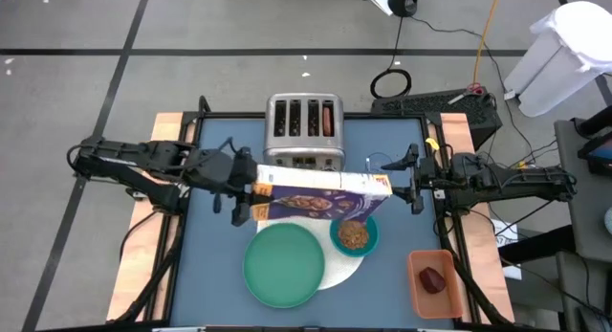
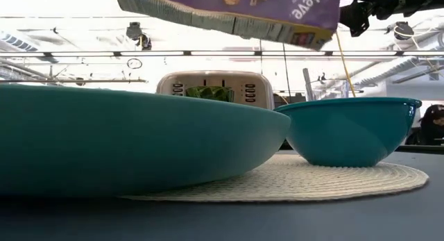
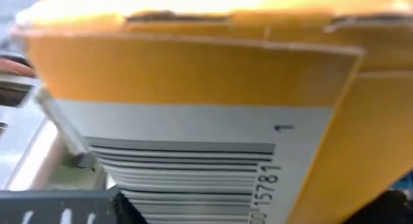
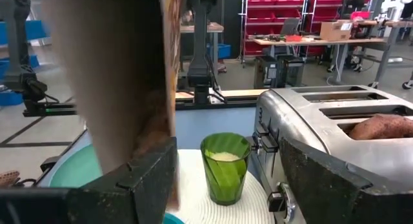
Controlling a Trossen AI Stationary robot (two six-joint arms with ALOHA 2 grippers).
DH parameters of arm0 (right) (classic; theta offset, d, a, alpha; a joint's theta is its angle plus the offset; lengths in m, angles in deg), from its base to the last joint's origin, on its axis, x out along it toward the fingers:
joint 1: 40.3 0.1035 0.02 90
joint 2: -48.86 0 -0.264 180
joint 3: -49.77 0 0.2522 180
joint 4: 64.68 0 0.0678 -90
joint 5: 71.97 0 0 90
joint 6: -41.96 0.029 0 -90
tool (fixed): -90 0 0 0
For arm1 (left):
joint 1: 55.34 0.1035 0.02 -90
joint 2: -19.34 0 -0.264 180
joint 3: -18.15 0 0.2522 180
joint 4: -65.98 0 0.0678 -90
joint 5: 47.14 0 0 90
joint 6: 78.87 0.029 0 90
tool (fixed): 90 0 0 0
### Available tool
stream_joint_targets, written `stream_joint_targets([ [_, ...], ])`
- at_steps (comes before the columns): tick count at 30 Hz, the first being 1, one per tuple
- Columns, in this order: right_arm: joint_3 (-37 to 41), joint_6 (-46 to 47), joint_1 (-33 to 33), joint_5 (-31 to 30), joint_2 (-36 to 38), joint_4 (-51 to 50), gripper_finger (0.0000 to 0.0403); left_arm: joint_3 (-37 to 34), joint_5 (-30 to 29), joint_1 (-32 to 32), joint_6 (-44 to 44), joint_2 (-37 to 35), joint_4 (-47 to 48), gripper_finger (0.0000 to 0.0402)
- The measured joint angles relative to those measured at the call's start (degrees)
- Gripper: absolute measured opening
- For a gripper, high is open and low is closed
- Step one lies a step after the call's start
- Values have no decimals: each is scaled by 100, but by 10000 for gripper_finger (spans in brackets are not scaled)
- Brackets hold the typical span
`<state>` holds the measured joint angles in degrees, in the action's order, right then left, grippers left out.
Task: Arrange a breakfast setting
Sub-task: Pour the cereal into the blue bowl
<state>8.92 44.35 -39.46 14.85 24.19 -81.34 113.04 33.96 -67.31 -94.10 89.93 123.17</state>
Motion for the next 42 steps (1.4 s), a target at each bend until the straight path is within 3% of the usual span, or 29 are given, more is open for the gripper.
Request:
stream_joint_targets([
  [21, 0, 15, 2, 0, 0, 2, 267, -106, -1284, -1057, -66, -96, -85, 175],
  [25, 0, 15, 0, 0, 1, 4, 267, -510, -1520, -1187, -303, -96, -199, 175],
  [42, 0, 2, 0, 0, 2, 140, 267, -2823, -1717, -1602, -758, -757, -2974, 175],
])
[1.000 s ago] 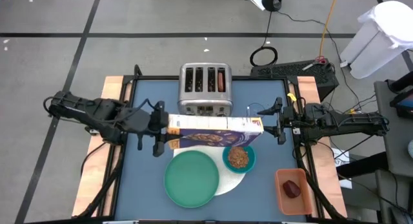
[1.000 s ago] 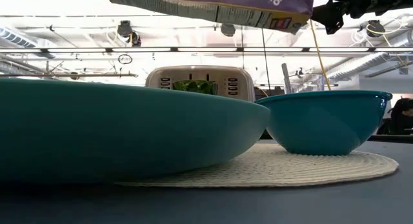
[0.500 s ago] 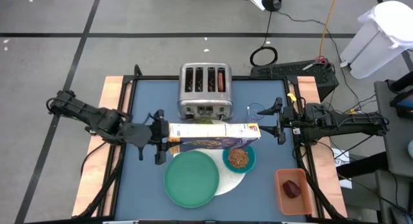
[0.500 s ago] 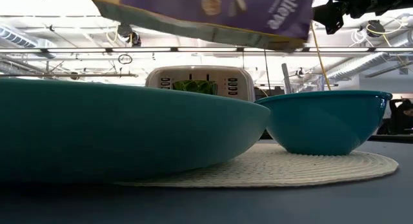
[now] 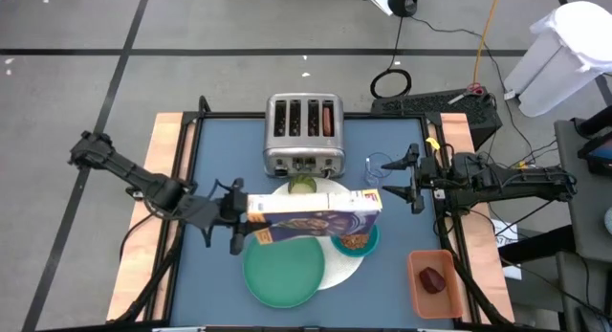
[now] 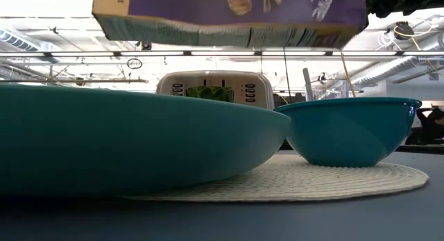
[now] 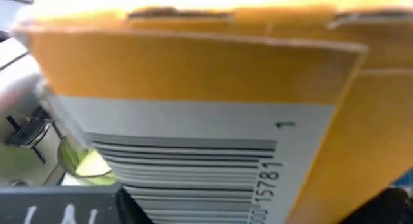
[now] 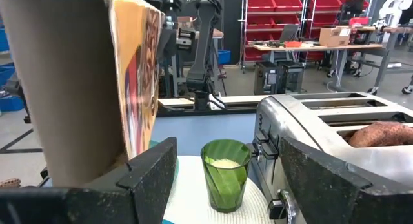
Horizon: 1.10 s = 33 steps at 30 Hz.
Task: Arrange a breakfast setting
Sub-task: Pour the cereal into the blue bowl
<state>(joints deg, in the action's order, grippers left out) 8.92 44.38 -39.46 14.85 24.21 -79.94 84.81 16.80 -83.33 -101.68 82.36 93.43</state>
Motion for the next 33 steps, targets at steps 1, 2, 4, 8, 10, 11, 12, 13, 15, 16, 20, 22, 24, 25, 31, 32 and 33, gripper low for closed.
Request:
stream_joint_targets([
  [1, 0, -2, 0, 0, 0, 0, 267, -129, -30, -24, -2, -60, -169, 175],
  [2, 0, -2, 1, 0, 0, 0, 267, -255, -62, -39, -2, -111, -330, 175],
  [4, 0, -2, 0, -1, -2, -1, 267, -475, -65, -65, -4, -175, -644, 175],
  [8, 0, 82, 0, 0, -2, -2, 267, -891, -60, -69, 64, -272, -1164, 175],
  [10, 0, 149, 0, -1, 0, -2, 267, -1103, -72, -69, 212, -289, -1543, 175],
  [11, 0, 160, 1, 0, 0, -2, 267, -1213, -74, -69, 326, -287, -1791, 175],
  [12, 0, 162, 1, 0, -2, -2, 267, -1319, -75, -67, 460, -285, -2063, 175],
  [13, 0, 162, 0, -1, 0, -2, 267, -1420, -98, -69, 653, -285, -2324, 175],
  [15, 0, 155, 0, 0, -2, 0, 267, -1653, -151, -65, 1068, -285, -3002, 175],
  [16, 0, 155, 0, 0, -2, 0, 267, -1770, -151, -54, 1260, -285, -3363, 175],
  [20, 0, 150, 2, 0, -1, 2, 267, -2184, -160, 3, 1890, -285, -4602, 175],
  [22, 0, 149, 1, -2, 0, 2, 267, -2321, -186, 11, 2219, -285, -5114, 175],
  [24, 0, 164, 0, -1, -3, 3, 267, -2422, -184, 52, 2553, -285, -5588, 175],
  [25, 0, 221, 0, -2, -21, 5, 267, -2455, -172, 76, 2710, -285, -5778, 175],
  [31, 0, 649, 1, 14, -352, 82, 267, -2475, 109, 280, 3584, -285, -6583, 175],
  [32, 0, 679, 0, 16, -449, 167, 267, -2475, 197, 333, 3651, -285, -6687, 175],
  [33, 0, 701, 2, 20, -560, 305, 267, -2475, 299, 389, 3708, -285, -6763, 175],
])
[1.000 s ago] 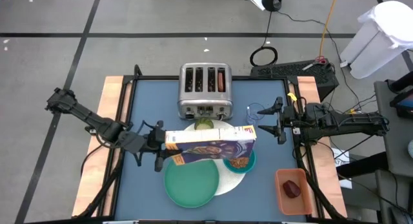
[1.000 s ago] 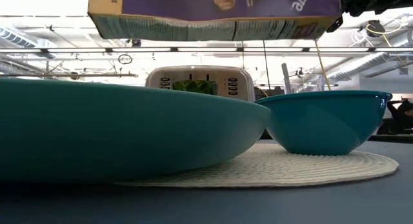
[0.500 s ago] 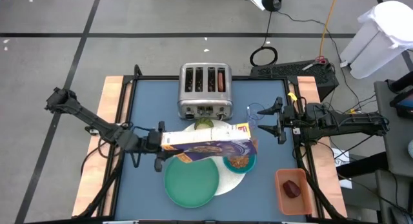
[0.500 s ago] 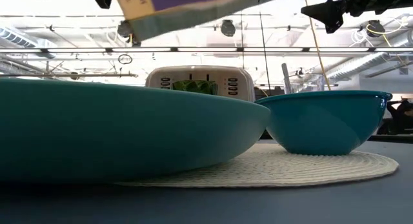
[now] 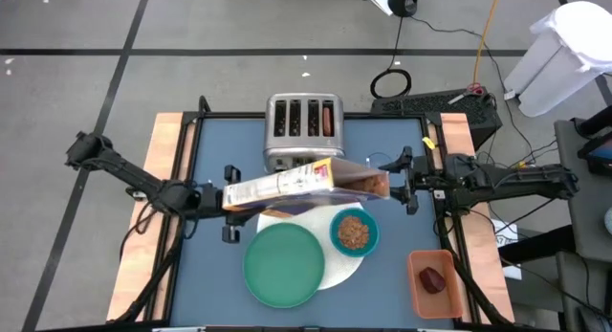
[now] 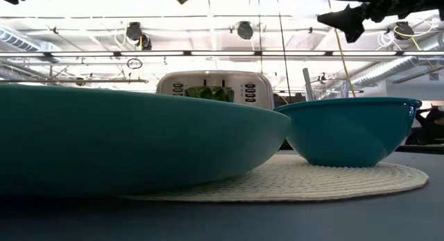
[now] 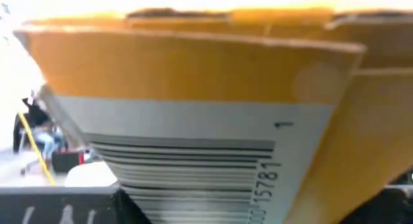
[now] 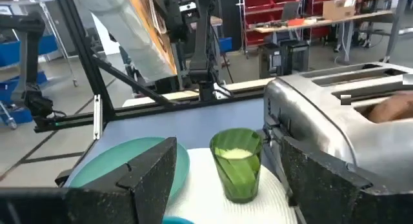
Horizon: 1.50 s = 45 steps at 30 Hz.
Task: Arrange a breakfast setting
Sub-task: Pour the cereal into the blue bowl
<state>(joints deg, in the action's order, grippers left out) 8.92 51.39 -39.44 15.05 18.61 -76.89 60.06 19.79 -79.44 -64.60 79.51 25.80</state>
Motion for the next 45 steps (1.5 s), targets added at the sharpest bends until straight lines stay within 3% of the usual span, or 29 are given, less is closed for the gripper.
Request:
stream_joint_targets([
  [10, 295, -171, 0, 606, -1513, 3220, 267, 0, 791, 558, 53, 74, -546, 175],
  [24, 291, -428, 0, 636, -3515, 6367, 267, 0, 1543, 1000, 101, 408, -1388, 175],
  [32, -343, -426, 0, 1073, -4279, 6591, 267, 19, 1532, 1211, -110, 695, -1457, 175],
  [45, -1385, -603, 0, 1062, -5181, 6596, 267, 22, 1602, 1297, -123, 750, -1681, 175],
])
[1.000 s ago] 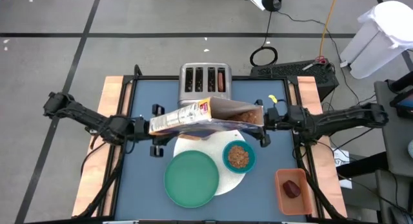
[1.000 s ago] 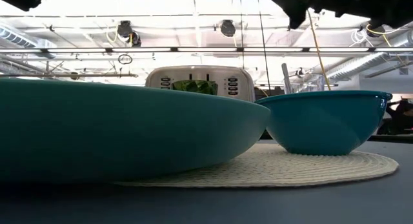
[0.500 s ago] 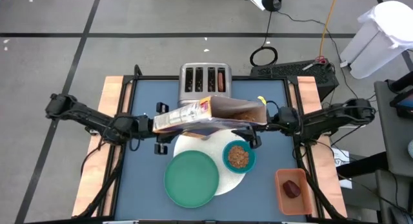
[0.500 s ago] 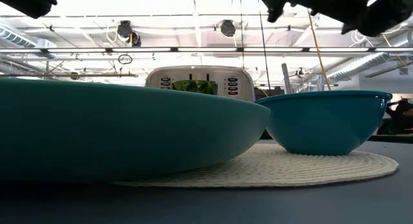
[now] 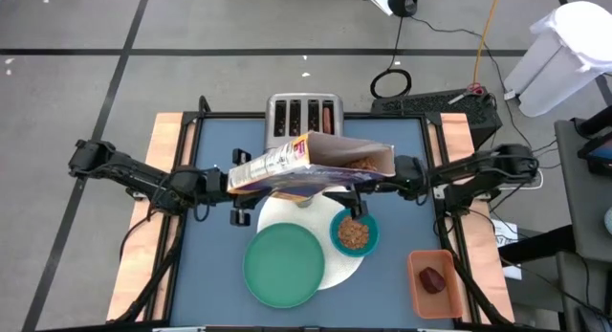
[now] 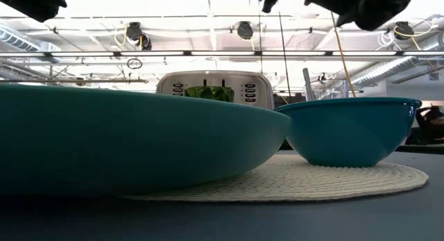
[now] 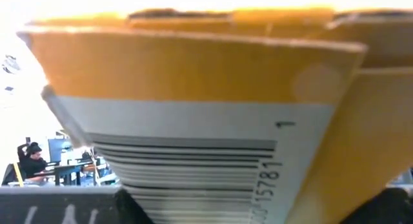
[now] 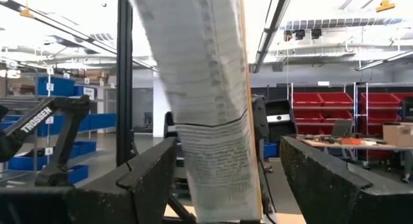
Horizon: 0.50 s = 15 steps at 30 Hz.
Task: Arrange a breakfast setting
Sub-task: Pour the cereal into the blue bowl
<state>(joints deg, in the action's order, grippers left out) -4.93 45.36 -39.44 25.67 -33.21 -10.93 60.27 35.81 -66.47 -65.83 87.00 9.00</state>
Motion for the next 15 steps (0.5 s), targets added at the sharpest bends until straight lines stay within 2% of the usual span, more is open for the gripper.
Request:
stream_joint_targets([
  [15, -955, -2, 0, 11, -894, -8, 267, 2, 3, 0, 23, 0, 13, 175],
])
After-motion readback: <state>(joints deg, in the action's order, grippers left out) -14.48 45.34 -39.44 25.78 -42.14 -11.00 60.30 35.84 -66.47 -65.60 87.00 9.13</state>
